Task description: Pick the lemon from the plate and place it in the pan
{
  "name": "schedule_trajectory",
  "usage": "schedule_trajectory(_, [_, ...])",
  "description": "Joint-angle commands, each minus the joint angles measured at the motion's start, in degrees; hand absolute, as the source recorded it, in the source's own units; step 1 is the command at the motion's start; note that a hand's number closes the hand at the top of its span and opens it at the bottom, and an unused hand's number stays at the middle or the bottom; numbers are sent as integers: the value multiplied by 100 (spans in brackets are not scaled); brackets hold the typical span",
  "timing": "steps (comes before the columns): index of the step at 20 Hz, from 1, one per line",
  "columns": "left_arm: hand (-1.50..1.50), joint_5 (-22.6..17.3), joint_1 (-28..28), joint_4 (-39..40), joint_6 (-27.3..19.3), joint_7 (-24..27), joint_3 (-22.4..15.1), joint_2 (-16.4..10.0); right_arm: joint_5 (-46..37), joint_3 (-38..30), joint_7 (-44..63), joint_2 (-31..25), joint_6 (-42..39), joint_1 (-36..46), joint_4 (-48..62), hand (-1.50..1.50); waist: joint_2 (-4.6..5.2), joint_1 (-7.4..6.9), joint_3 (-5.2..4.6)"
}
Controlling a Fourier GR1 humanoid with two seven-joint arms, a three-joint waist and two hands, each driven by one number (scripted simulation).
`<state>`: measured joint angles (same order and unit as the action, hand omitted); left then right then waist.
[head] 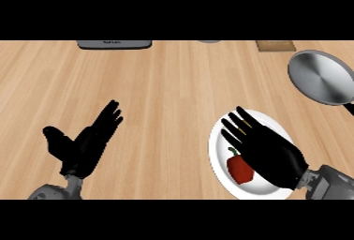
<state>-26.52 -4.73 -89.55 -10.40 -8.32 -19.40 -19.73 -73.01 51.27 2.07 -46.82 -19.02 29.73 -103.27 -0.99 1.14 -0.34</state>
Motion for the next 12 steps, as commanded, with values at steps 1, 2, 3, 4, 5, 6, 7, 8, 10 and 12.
schedule_trajectory(1, [0,16,46,-8,42,42,12,-2,-1083,834,1186,328,-1211,-347,-107,-150,15,15,13])
schedule_trajectory(2, [0,-10,-105,93,16,38,46,103,-1280,984,1423,662,-1572,-270,-19,-150,48,-22,14])
schedule_trajectory(3, [0,47,4,152,75,129,-2,82,-1396,1166,1629,774,-2032,-381,-285,-150,31,13,11])
schedule_trajectory(4, [0,-2,94,-325,7,-210,-76,10,-1433,1079,1768,1051,-2255,-354,-49,-150,48,-119,27])
schedule_trajectory(5, [0,-29,229,122,356,308,82,-53,-1672,1253,2155,1146,-2324,-670,-170,-150,62,-49,22])
schedule_trajectory(6, [0,175,79,-23,34,201,-131,224,-1855,1488,2306,1571,-2194,-799,411,-150,86,-104,32])
schedule_trajectory(7, [0,14,102,44,245,134,71,50,-1957,1519,2501,1464,-2343,-1092,88,-150,79,-67,31])
schedule_trajectory(8, [0,38,-11,172,254,119,129,126,-1986,1425,2442,1596,-2127,-1115,468,-150,95,-95,33])
schedule_trajectory(10, [0,264,-235,156,44,-34,-51,343,-2144,1545,2693,2378,-2204,-1173,973,-150,101,-107,35])
schedule_trajectory(12, [0,335,-165,86,123,-123,37,427,-2222,1179,2357,1916,-2253,-1182,574,-150,95,-109,34])
